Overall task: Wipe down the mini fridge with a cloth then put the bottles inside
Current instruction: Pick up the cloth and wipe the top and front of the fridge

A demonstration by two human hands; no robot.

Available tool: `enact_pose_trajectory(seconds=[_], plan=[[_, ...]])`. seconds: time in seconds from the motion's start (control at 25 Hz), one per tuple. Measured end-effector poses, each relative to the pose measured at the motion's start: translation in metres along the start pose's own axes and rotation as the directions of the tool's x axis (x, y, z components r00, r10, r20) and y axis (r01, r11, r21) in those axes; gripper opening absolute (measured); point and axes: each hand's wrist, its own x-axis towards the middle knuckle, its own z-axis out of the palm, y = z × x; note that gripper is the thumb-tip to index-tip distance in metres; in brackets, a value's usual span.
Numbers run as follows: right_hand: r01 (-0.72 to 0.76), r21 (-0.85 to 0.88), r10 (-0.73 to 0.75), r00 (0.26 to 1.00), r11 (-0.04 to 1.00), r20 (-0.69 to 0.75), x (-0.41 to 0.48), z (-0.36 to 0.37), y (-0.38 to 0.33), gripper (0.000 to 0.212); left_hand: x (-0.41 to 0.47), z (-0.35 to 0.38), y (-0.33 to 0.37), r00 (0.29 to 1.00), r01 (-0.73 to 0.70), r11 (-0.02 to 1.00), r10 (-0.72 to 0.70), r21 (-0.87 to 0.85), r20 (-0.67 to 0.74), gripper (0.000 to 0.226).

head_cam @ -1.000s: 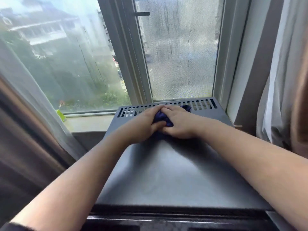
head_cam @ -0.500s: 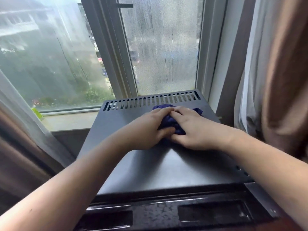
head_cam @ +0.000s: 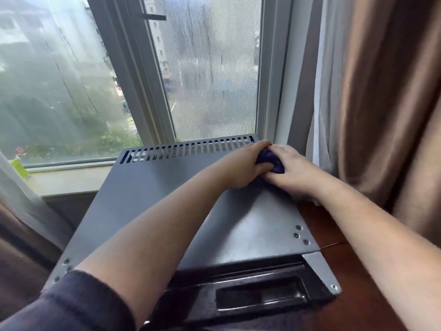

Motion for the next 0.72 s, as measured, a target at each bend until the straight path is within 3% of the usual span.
enact_pose_trajectory(seconds=[0.12,0.24,0.36,0.48,0.6,0.72], plan=[[0.016,-0.028,-0.016,1.0,0.999,-0.011,0.014,-0.003,0.001,0.055,0.005,-0.007,-0.005,0.998,0.055,0.998,-0.055,-0.004,-0.015,0.058],[0.044,0.015,-0.043,0.998,0.999,-0.051,-0.019,-0.003,-0.013,0.07,-0.039,-0.014,0.005,0.997,0.07,0.998,-0.07,0.007,0.013,0.066],[0.173,0.055,-0.178,0.98,0.983,0.093,-0.057,0.003,-0.034,0.1,-0.118,-0.01,0.008,0.992,0.127,0.986,-0.123,0.11,-0.037,0.07],[0.297,-0.004,-0.288,0.927,0.955,0.24,-0.078,0.021,-0.066,0.114,-0.204,-0.013,0.007,0.969,0.209,0.973,-0.193,0.094,-0.153,0.064],[0.387,-0.031,-0.361,0.884,0.922,0.297,-0.089,0.048,-0.102,0.105,-0.262,-0.02,0.001,0.921,0.325,0.946,-0.315,0.003,-0.23,0.068],[0.433,-0.041,-0.411,0.877,0.9,0.25,-0.091,0.072,-0.137,0.09,-0.294,-0.035,-0.03,0.923,0.32,0.948,-0.311,0.001,-0.225,0.087]])
